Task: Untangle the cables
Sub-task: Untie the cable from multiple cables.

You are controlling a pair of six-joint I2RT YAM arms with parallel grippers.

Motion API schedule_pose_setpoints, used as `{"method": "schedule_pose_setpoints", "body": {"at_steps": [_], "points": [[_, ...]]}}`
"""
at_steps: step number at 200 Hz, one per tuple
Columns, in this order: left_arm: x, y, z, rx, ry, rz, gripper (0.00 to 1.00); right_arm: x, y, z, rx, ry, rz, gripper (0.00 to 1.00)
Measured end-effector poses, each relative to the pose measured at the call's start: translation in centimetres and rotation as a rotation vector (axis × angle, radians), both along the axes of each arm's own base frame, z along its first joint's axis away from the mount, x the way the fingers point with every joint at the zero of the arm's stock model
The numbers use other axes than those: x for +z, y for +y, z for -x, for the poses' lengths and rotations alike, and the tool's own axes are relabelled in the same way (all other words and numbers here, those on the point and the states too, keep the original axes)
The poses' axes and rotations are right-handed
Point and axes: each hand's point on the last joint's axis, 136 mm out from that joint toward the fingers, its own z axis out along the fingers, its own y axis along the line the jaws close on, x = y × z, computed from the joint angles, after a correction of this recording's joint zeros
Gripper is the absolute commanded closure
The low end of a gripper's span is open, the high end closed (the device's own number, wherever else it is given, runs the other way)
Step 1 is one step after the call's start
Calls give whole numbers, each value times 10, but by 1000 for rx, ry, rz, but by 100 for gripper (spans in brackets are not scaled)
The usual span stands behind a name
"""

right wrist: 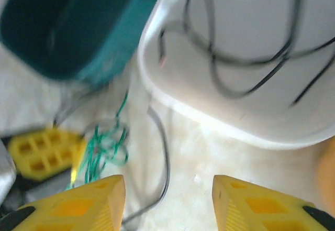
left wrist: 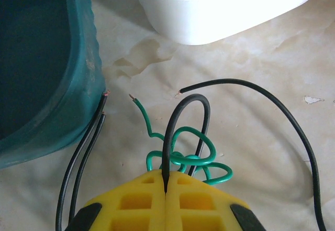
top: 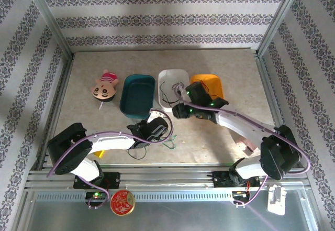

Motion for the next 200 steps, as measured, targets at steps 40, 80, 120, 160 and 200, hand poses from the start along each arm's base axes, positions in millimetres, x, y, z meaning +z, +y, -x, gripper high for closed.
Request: {"method": "schedule_pose_setpoints", "body": {"at_steps": [40, 80, 120, 160, 200], "points": [[0, 0, 0, -1, 1, 1, 88, -50, 16, 20, 113, 109, 130, 55], [0, 0, 0, -1, 1, 1, 84, -87, 22, 10, 123, 161, 225, 56], [0, 0, 0, 2, 1, 3, 62, -111, 27, 7, 121, 165, 320, 89], [-2, 0, 0, 2, 1, -4, 55, -100, 15, 8, 82, 113, 337, 99], [-18, -1, -1, 1, 24, -27, 55, -13, 0, 4, 19, -86, 179, 100]]}}
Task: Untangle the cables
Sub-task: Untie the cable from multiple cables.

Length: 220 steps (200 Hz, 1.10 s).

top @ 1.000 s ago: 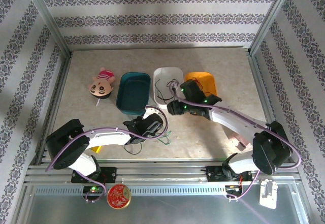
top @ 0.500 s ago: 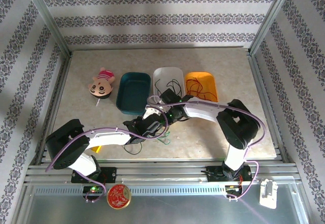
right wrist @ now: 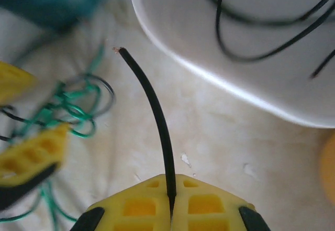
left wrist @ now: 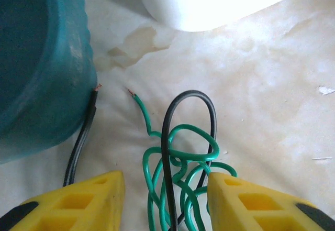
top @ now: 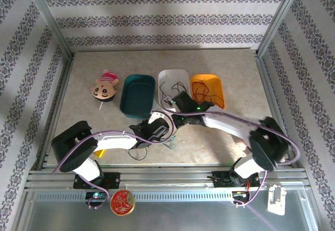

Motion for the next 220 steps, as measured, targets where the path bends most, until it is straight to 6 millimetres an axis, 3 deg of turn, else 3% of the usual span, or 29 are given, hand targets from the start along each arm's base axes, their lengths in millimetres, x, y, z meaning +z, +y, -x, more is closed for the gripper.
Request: {"method": "schedule_pose_setpoints", "body": {"at_steps": [23, 50, 87, 113, 138, 166, 179, 195, 220], "points": [[-8, -2, -2, 0, 8, 2, 55, 62, -15, -9, -55, -154, -116, 100], [-9, -6, -5, -1, 2, 15, 56, 115, -47, -20, -160, -319, -173, 100], [-10, -8, -5, -3, 2, 19, 55, 186, -118, -36, -406, -573, -215, 100], [-10, -8, -5, -3, 2, 20, 55, 233, -168, -37, -587, -738, -268, 100], [-11, -8, -5, -3, 3, 18, 55, 266, -202, -33, -725, -852, -332, 100], [-13, -7, -4, -2, 6, 16, 54, 286, -227, -34, -820, -926, -381, 100], [-14, -6, -4, 0, 8, 15, 49, 296, -238, -36, -858, -952, -405, 100], [-16, -4, -3, 7, 9, 17, 34, 310, -248, -38, -887, -987, -446, 100], [-20, -1, -1, 11, 15, 15, 31, 336, -255, -40, -893, -1046, -527, 100]]}}
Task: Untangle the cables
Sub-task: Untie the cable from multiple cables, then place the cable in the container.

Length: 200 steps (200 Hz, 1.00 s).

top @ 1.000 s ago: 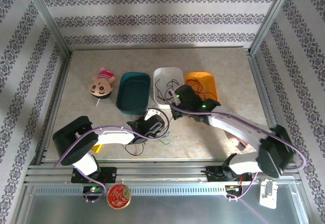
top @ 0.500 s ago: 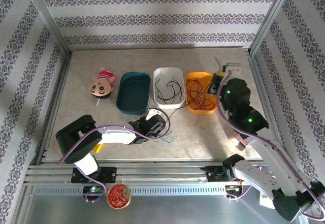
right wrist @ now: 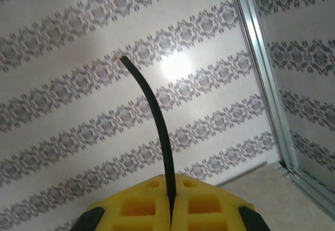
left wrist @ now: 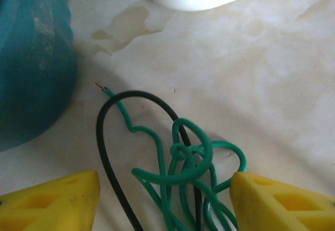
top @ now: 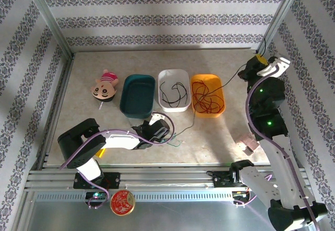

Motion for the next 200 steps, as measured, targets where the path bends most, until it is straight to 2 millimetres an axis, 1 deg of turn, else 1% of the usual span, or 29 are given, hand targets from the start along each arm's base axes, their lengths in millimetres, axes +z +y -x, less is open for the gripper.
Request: {"method": "schedule_pose_setpoints", "body": {"at_steps": [9, 19, 47, 66, 110, 124, 138, 157, 170, 189, 200], "points": [[-1, 0, 1, -1, 1, 1, 31, 9, 1, -2, 18, -27, -6, 100], [-1, 0, 1, -2, 1, 4, 31, 21, 6, -4, 57, -58, -6, 100], [-1, 0, 1, -4, 0, 9, 29, 48, 35, -16, 221, -119, -3, 100], [-1, 1, 2, -7, 5, 9, 28, 62, 48, -21, 290, -145, -4, 100], [2, 1, 3, -13, 6, 11, 23, 99, 55, -33, 320, -212, 8, 100], [9, 1, 2, -12, -4, 23, 21, 111, 57, -40, 323, -233, 12, 100], [17, 1, 0, -6, -25, 37, 19, 119, 60, -51, 330, -247, 13, 100], [29, 1, -3, 6, -53, 57, 18, 120, 69, -73, 361, -243, 8, 100], [35, 3, -4, 16, -71, 69, 17, 115, 81, -92, 399, -224, 5, 100], [43, 5, -6, 31, -90, 82, 15, 97, 109, -119, 480, -172, 5, 100], [46, 6, -7, 43, -100, 86, 13, 79, 127, -133, 528, -128, 6, 100]]}}
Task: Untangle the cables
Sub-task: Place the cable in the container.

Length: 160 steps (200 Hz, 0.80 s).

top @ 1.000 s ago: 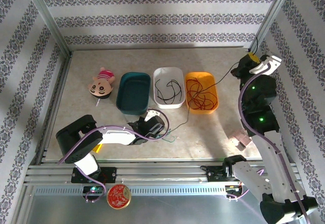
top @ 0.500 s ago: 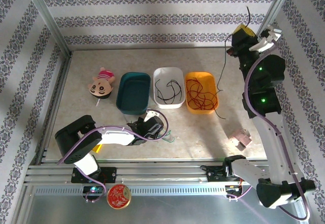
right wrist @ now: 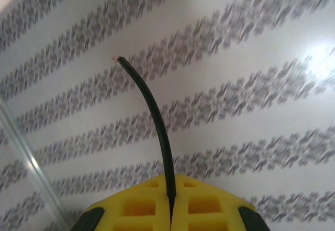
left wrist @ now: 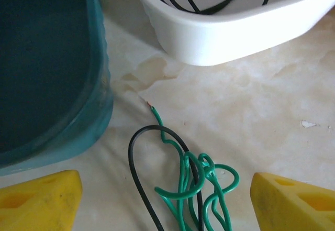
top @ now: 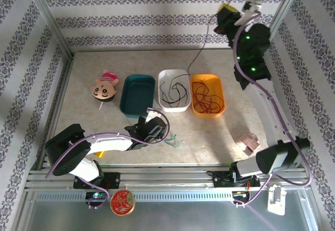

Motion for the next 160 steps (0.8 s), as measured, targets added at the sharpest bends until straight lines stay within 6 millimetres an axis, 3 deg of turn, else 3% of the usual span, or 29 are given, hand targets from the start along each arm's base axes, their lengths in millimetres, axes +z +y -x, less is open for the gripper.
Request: {"method": "schedule_pose_setpoints", "body": {"at_steps": [25, 45, 76, 96, 110, 134, 160], "points": [[2, 5, 0, 25, -8, 6, 12, -50, 35, -15, 66, 105, 63, 100], [1, 10, 1, 42, -10, 2, 12, -108, 65, -17, 109, 222, 154, 100], [0, 15, 1, 62, -6, -4, 11, -224, 98, -18, 168, 480, 283, 100], [-1, 17, 1, 73, -4, -4, 10, -302, 98, -17, 174, 668, 342, 100], [-2, 19, 2, 76, -4, -7, 11, -343, 98, -15, 175, 770, 370, 100], [-2, 19, 2, 77, -3, -8, 11, -386, 98, -15, 179, 882, 388, 100], [-2, 20, 2, 77, -3, -9, 11, -409, 104, -25, 188, 932, 395, 100]]}}
